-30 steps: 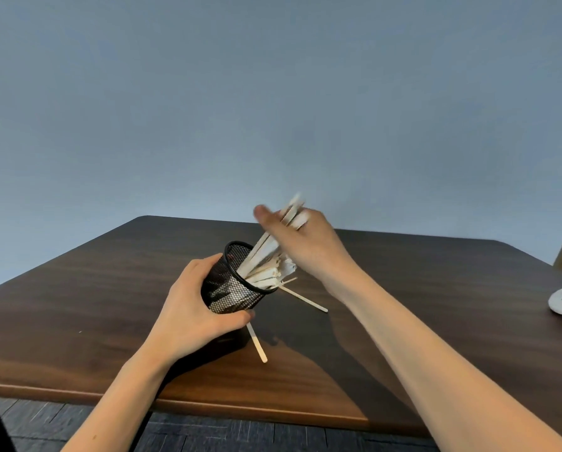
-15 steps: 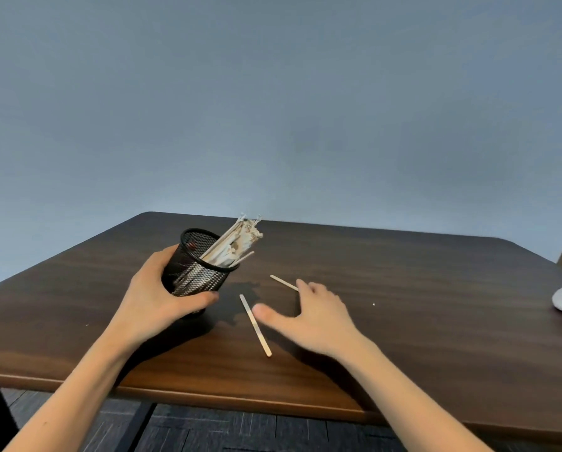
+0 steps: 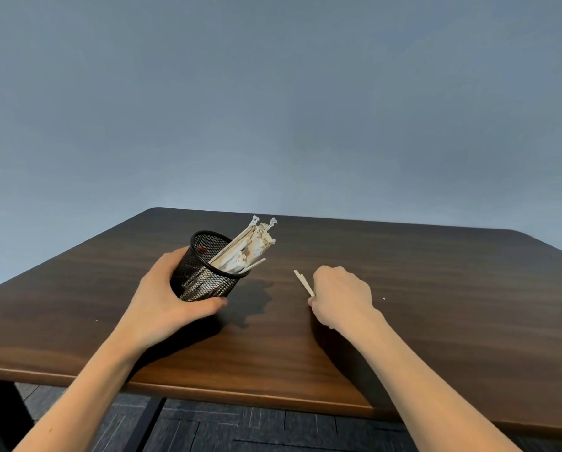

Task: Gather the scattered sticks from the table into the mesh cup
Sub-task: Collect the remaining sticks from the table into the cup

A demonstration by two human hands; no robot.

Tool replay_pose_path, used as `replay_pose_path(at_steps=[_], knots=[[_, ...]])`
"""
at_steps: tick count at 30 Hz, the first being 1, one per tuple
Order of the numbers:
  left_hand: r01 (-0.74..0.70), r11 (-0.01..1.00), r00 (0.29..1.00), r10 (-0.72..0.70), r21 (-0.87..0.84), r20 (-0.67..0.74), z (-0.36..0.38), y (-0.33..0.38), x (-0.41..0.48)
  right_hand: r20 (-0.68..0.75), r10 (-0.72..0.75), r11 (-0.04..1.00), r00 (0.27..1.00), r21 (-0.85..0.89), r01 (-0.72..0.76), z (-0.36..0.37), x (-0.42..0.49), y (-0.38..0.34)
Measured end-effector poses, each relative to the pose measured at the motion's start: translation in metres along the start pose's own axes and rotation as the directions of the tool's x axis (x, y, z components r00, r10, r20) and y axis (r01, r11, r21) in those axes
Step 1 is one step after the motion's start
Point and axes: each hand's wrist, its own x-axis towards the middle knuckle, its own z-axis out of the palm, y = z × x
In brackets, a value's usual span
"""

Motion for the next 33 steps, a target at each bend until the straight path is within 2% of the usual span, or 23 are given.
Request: replay_pose_path(at_steps=[3, 7, 9, 11, 12, 14, 17, 21, 27, 29, 30, 33], knots=[[-0.009, 1.0, 1.0, 0.009, -0.002, -0.008, -0.001, 0.0, 0.0, 0.012, 0.01, 0.995, 1.0, -0.099, -0.008, -0.007, 0.002, -0.003], [-0.018, 1.0, 1.0, 0.018, 0.0, -0.007, 0.0, 0.002, 0.0, 0.098, 0.003, 0.992, 0.995, -0.129, 0.009, -0.004, 0.004, -0.001], [-0.018, 1.0, 1.0, 0.018, 0.001, -0.006, 0.0, 0.002, -0.001, 0.065, -0.009, 0.998, 0.998, -0.063, 0.013, 0.005, 0.006, 0.004], [-0.016, 1.0, 1.0, 0.016, -0.002, -0.005, 0.001, 0.003, -0.002, -0.031, -0.003, 0.987, 1.0, 0.16, 0.008, 0.013, 0.007, 0.011], [-0.014, 1.0, 1.0, 0.014, -0.001, -0.005, 0.001, 0.003, -0.002, -0.064, 0.014, 0.946, 0.998, 0.325, 0.008, 0.016, 0.008, 0.013], [-0.012, 1.0, 1.0, 0.012, 0.006, -0.004, 0.001, 0.003, -0.001, -0.083, 0.073, 0.758, 0.994, 0.653, -0.001, 0.016, 0.009, 0.016], [-0.006, 1.0, 1.0, 0.006, 0.008, -0.009, 0.0, 0.005, -0.001, -0.109, 0.126, 0.457, 0.986, 0.889, 0.04, 0.018, 0.011, 0.019], [-0.006, 1.0, 1.0, 0.006, 0.009, -0.004, 0.001, 0.006, -0.002, -0.048, 0.175, 0.171, 0.983, 0.985, 0.018, 0.019, 0.012, 0.019], [0.0, 1.0, 1.0, 0.0, 0.024, 0.005, 0.001, 0.008, -0.003, 0.03, 0.249, -0.05, 0.968, 0.999, -0.018, 0.014, 0.018, 0.012], [0.006, 1.0, 1.0, -0.007, 0.021, 0.011, 0.001, 0.007, -0.004, 0.012, 0.247, -0.068, 0.969, 0.998, 0.005, 0.005, 0.017, 0.011], [0.01, 1.0, 1.0, -0.011, 0.02, 0.013, 0.001, 0.007, -0.004, -0.01, 0.243, -0.027, 0.97, 0.999, 0.017, 0.0, 0.016, 0.011], [0.015, 1.0, 1.0, -0.015, 0.021, 0.024, 0.001, 0.007, -0.003, -0.094, 0.266, 0.249, 0.959, 0.968, 0.026, -0.017, 0.016, 0.013]])
